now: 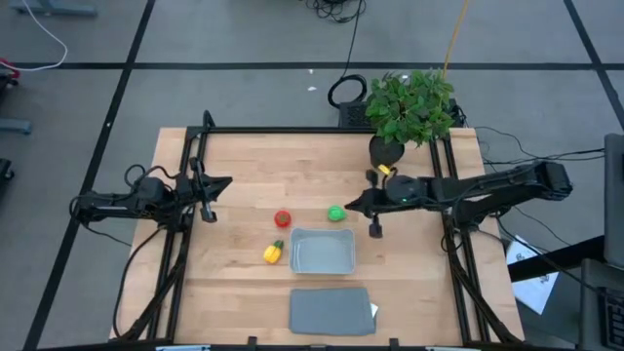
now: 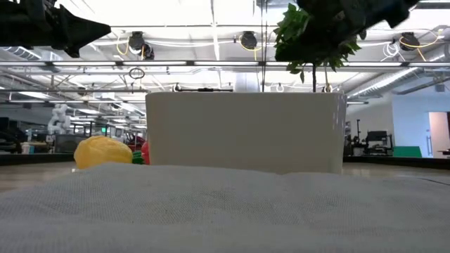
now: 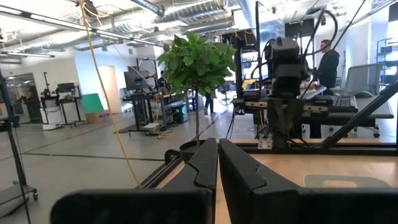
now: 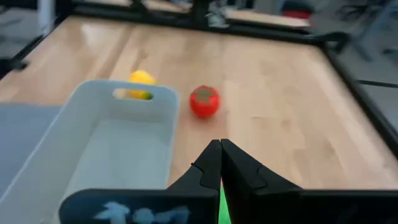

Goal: Pick and placing Produce into tupperware
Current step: Put the avocado into the bin

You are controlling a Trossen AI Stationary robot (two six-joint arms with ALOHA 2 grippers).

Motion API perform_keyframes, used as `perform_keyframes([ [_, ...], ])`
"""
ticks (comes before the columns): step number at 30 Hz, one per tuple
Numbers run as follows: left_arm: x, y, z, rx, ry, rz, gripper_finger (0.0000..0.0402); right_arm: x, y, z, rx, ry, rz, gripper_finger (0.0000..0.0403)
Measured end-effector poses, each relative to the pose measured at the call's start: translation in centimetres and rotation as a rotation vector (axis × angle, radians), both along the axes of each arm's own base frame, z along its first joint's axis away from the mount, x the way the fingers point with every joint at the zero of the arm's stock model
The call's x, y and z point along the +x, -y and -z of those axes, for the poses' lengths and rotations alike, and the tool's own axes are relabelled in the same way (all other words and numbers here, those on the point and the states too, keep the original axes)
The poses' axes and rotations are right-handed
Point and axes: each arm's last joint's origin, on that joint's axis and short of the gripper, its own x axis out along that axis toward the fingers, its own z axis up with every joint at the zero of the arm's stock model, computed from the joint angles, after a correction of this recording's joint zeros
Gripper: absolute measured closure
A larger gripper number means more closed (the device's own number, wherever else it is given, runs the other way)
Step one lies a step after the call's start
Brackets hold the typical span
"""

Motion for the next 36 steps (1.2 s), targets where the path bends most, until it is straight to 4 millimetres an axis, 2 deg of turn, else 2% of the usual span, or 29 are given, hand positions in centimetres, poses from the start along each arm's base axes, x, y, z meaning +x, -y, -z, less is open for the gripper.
perform_keyframes([
  [10,0.0,0.0,0.0,0.013,-0.005,-0.003,0.0380,3.2,2.9,-1.9,0.090,-0.126,-0.068,0.0403],
  [14,0.0,0.0,0.0,0.017,-0.007,-0.004,0.0380,4.5,4.1,-2.0,0.096,-0.161,-0.100,0.0403],
  [19,0.0,0.0,0.1,0.016,-0.016,0.004,0.0380,6.2,5.9,-2.5,0.155,-0.206,-0.032,0.0403],
  [24,0.1,0.0,0.2,0.016,-0.028,0.004,0.0380,7.8,6.8,-2.1,0.144,-0.349,-0.049,0.0403],
  [30,0.1,0.0,0.3,0.018,-0.032,0.003,0.0380,9.7,8.3,-1.5,0.151,-0.414,-0.052,0.0403],
  [36,0.1,0.0,0.4,0.023,-0.052,0.002,0.0380,9.3,8.6,-0.5,0.053,-0.492,-0.179,0.0403],
])
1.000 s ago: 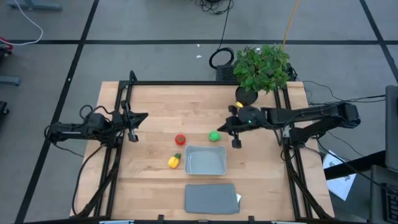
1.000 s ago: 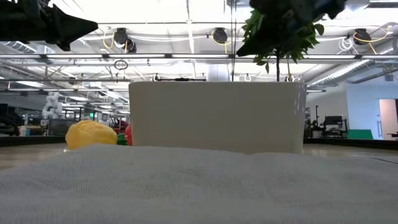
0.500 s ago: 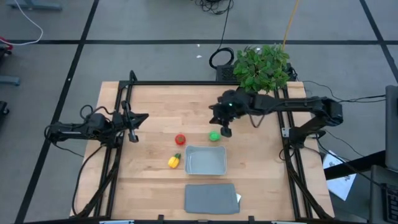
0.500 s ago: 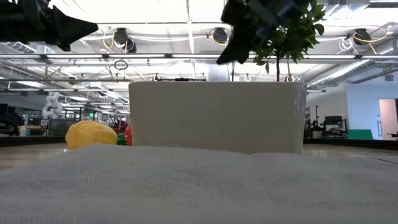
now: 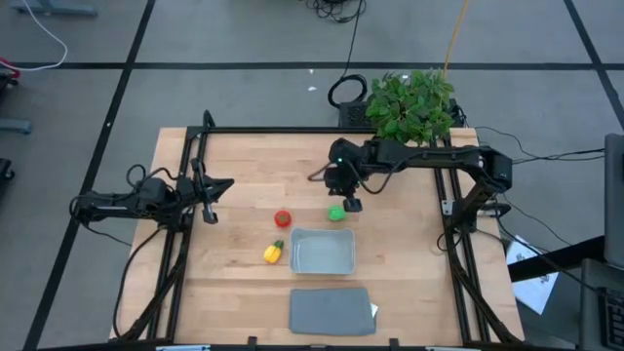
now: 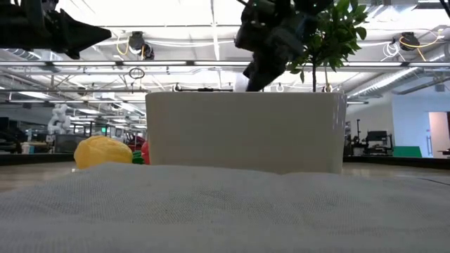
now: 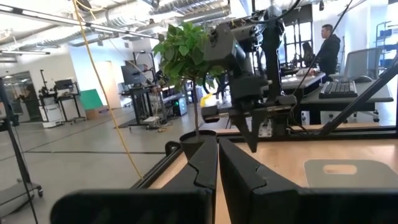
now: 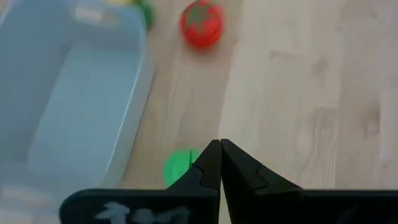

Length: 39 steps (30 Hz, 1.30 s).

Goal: Pick and placing Produce into tupperware
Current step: Put the avocado into the bin

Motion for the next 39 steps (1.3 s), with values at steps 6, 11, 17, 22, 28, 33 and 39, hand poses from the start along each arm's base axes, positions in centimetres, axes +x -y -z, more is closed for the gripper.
perform_keyframes([
  [6,0.0,0.0,0.3,-0.001,-0.028,0.001,0.0380,-0.3,0.0,0.0,-0.159,0.018,-0.233,0.0403],
  [11,0.1,0.0,0.4,-0.001,-0.037,0.001,0.0380,-0.3,0.1,0.3,-0.320,-0.005,-0.331,0.0383],
  [17,0.1,0.0,0.4,-0.004,-0.036,0.001,0.0380,-0.6,-0.1,0.5,-0.347,-0.024,-0.408,0.0291],
  [22,0.1,0.0,0.4,-0.003,-0.045,0.002,0.0380,-0.6,-0.1,0.5,-0.349,-0.021,-0.411,0.0192],
  [28,0.1,0.0,0.6,0.001,-0.061,0.001,0.0380,-0.6,-0.1,0.5,-0.356,-0.018,-0.422,0.0110],
  [33,0.1,0.0,0.6,0.001,-0.062,0.001,0.0380,-0.5,-0.3,0.8,-0.405,0.002,-0.500,0.0097],
  [39,0.1,0.0,0.7,0.004,-0.075,-0.001,0.0380,-1.3,-1.1,3.3,-0.448,-0.024,-0.656,0.0096],
])
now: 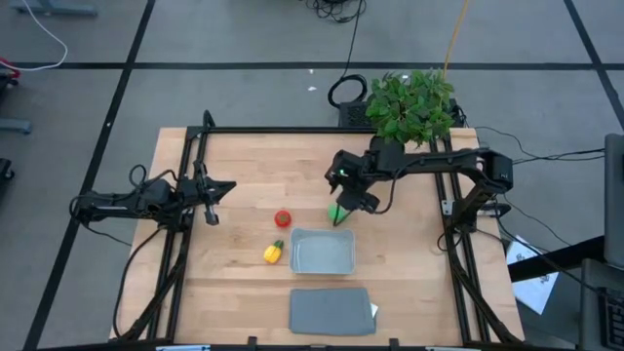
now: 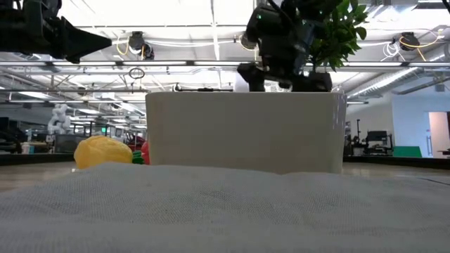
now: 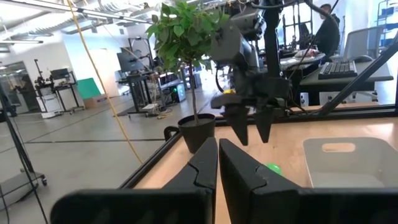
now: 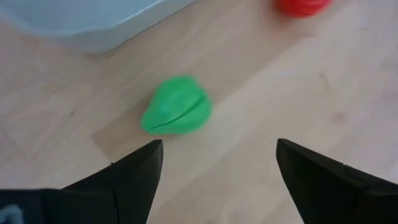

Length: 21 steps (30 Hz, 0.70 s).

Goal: Pick and placing Produce into tupperware
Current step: Put the avocado into the bin

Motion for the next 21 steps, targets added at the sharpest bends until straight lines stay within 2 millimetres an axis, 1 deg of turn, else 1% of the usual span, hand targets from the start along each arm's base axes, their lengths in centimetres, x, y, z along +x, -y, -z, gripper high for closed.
perform_keyframes([
  [3,0.0,0.0,0.0,0.002,-0.004,-0.005,0.0380,-0.3,-0.2,1.2,-0.017,0.001,-0.041,0.0096],
  [8,0.0,0.0,0.0,0.022,-0.011,-0.008,0.0380,-0.3,-0.3,2.0,-0.023,0.038,-0.036,0.0096],
  [21,0.0,0.0,0.1,0.025,-0.013,-0.008,0.0380,-0.1,-0.3,1.9,0.025,0.059,0.003,0.0069],
])
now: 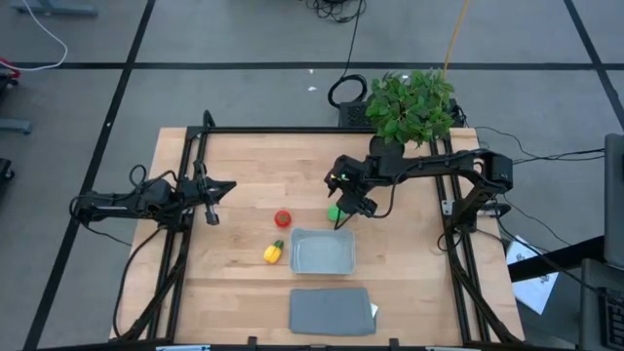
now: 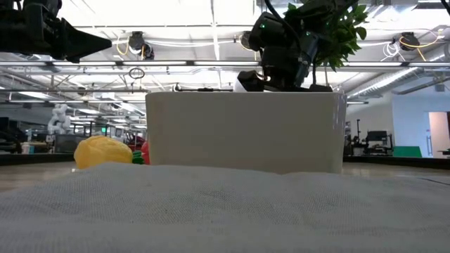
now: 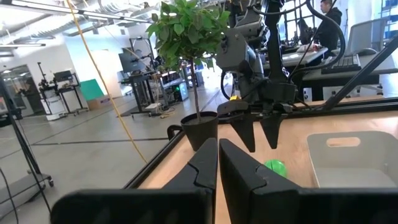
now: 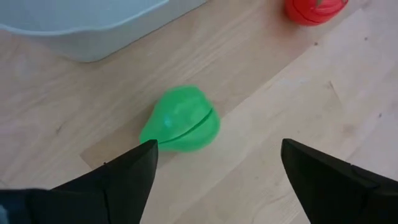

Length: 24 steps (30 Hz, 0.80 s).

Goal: Pick and placing Produce into tupperware
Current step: Put the avocado into the bin

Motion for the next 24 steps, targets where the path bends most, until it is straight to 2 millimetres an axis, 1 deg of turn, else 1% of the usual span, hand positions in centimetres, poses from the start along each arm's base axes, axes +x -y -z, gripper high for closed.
perform_keyframes([
  [4,0.0,0.0,0.0,0.000,0.000,0.000,0.0380,0.2,-0.1,0.1,0.061,0.011,0.005,0.0065],
  [13,0.0,0.0,0.0,-0.001,-0.001,0.000,0.0380,0.5,-0.1,0.5,0.107,0.026,0.039,0.0064],
  [20,0.0,0.0,0.0,-0.001,-0.001,0.000,0.0380,0.0,-0.2,2.1,0.133,0.041,0.082,0.0064],
  [24,0.0,0.0,0.0,-0.001,-0.001,0.000,0.0380,-0.1,-0.3,2.5,0.143,0.053,0.093,0.0064],
])
